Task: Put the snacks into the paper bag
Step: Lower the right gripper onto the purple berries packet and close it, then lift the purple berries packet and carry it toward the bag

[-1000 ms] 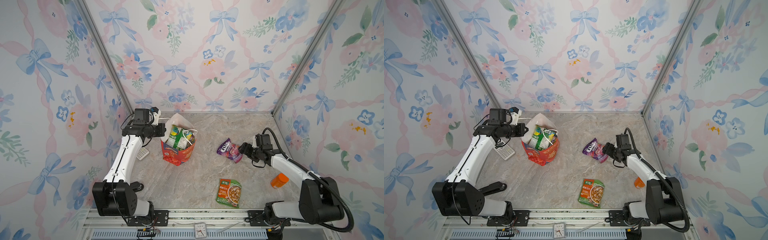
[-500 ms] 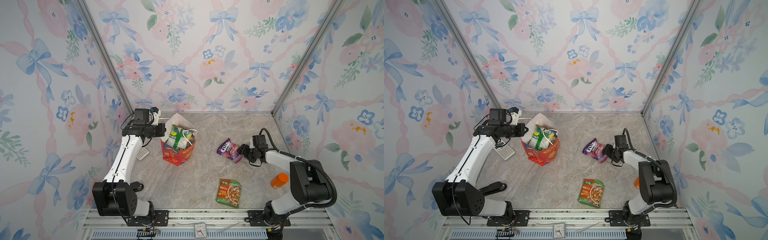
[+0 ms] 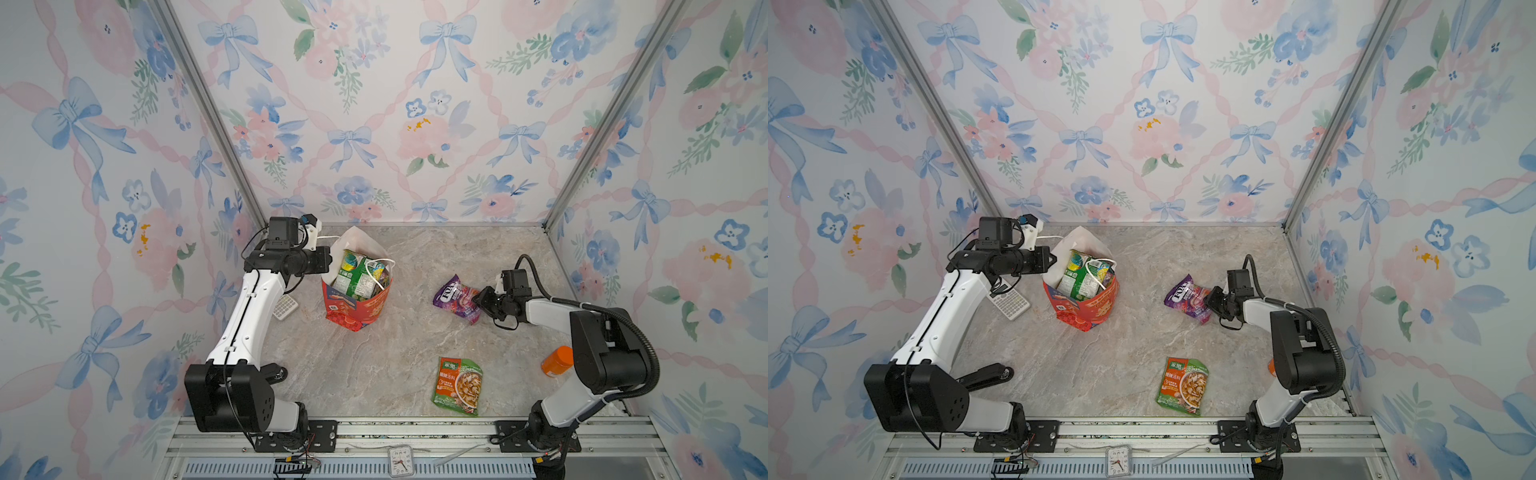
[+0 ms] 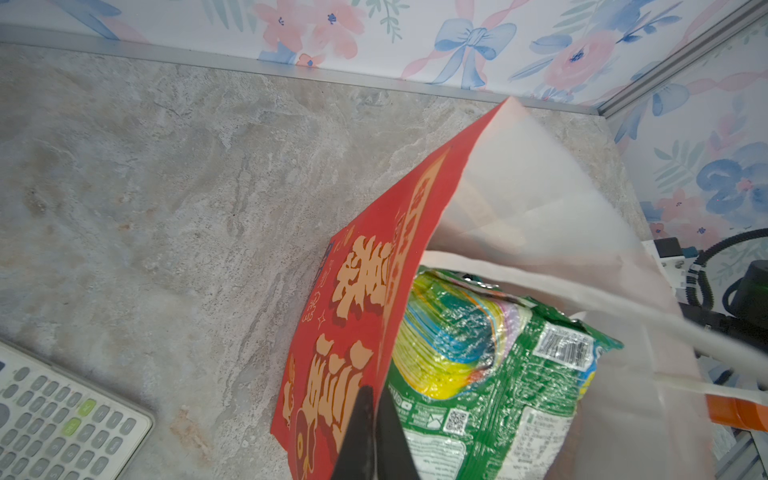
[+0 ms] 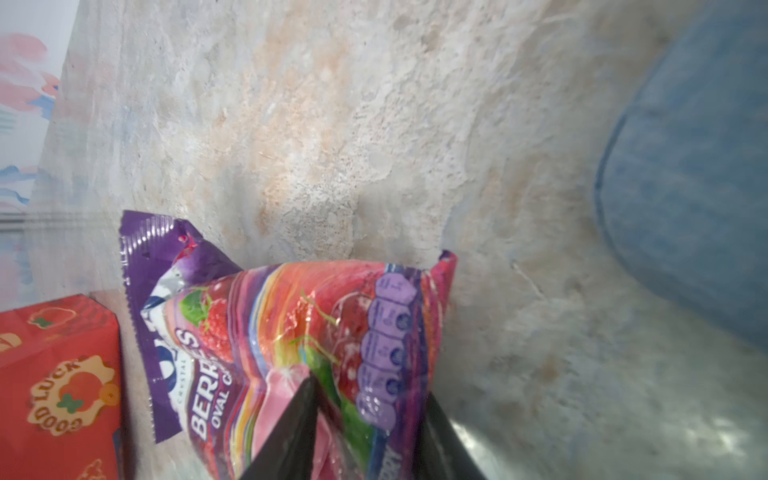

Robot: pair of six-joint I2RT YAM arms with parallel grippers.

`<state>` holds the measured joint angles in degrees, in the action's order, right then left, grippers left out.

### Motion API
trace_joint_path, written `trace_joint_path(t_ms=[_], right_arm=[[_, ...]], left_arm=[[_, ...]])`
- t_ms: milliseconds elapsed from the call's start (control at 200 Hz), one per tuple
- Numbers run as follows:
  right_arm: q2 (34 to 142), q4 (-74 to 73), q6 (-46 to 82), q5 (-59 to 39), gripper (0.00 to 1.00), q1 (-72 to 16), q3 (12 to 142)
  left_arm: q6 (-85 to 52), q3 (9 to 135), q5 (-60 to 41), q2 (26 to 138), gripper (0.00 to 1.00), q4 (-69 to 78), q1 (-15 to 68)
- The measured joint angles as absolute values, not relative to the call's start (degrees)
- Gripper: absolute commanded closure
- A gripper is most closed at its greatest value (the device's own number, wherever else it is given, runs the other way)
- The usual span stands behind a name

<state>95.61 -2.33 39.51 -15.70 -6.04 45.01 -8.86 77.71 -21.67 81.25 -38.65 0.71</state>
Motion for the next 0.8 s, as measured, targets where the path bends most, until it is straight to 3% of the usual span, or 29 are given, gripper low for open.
trace_joint_path(t_ms=[295,800], right_arm=[[93.4,-1.5,38.5,-16.2,0.92,-6.2,45.4],[83.5,13.4,31.5,-11.5,0.95,-16.0,60.8]], left_arm=[[-8.9,77.7,-21.7,81.3,1.0,-38.7,0.7],[-8.9,77.7,-21.9,81.3,1.0,-38.7,0.7]])
